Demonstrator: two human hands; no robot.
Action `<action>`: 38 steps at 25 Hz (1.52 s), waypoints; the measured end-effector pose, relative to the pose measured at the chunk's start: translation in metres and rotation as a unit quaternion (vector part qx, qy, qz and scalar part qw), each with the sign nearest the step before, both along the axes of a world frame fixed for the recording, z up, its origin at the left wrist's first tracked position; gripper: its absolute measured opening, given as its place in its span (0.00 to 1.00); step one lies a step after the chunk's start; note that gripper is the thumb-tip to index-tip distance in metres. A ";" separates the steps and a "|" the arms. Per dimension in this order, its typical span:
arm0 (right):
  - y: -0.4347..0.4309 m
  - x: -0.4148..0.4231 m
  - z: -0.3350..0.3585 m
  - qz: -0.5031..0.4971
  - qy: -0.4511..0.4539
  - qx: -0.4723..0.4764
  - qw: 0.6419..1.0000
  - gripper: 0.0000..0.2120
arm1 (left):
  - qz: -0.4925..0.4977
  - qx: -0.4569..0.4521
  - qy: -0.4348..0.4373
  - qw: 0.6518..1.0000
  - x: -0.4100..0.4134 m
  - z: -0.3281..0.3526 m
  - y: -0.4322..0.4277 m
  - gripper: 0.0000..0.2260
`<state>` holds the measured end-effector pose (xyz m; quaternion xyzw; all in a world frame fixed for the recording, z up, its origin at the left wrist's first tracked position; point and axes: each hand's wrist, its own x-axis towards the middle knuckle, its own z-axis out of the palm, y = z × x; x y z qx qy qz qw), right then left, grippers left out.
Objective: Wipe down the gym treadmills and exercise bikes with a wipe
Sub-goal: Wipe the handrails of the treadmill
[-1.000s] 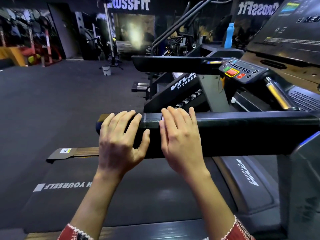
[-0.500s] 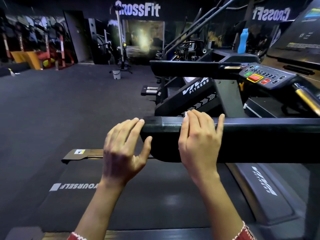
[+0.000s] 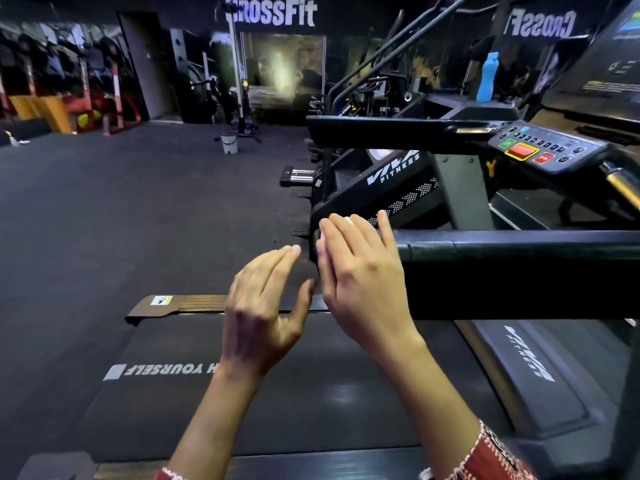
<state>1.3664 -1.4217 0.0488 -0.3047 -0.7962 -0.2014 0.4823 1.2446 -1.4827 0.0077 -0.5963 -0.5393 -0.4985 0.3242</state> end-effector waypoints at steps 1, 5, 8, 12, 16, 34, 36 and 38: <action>0.004 0.007 -0.007 0.021 -0.010 0.032 0.999 0.17 | -0.007 0.001 -0.011 1.000 -0.001 -0.001 0.000 0.16; 0.016 0.031 -0.044 -0.051 0.115 0.068 0.990 0.20 | -0.034 0.002 0.035 0.999 0.013 -0.004 0.006 0.20; 0.018 0.026 -0.065 -0.024 0.104 0.090 0.990 0.24 | -0.046 -0.026 0.115 0.992 0.019 -0.011 0.015 0.25; 0.034 0.048 -0.077 -0.042 0.153 0.090 0.983 0.26 | 0.008 0.001 0.158 0.987 0.020 -0.020 0.017 0.23; 0.033 0.053 -0.094 -0.001 0.054 0.147 0.988 0.26 | 0.011 0.013 0.169 0.985 0.034 -0.020 0.018 0.22; 0.087 0.182 -0.091 -0.033 0.160 0.063 0.985 0.27 | 0.040 0.027 0.195 0.980 0.143 -0.024 0.069 0.21; 0.093 0.197 -0.104 -0.015 0.072 0.118 0.990 0.27 | 0.033 0.029 0.198 0.979 0.160 -0.023 0.078 0.21; 0.102 0.217 -0.107 -0.034 0.121 0.085 0.988 0.27 | 0.029 0.030 0.203 0.978 0.175 -0.023 0.085 0.21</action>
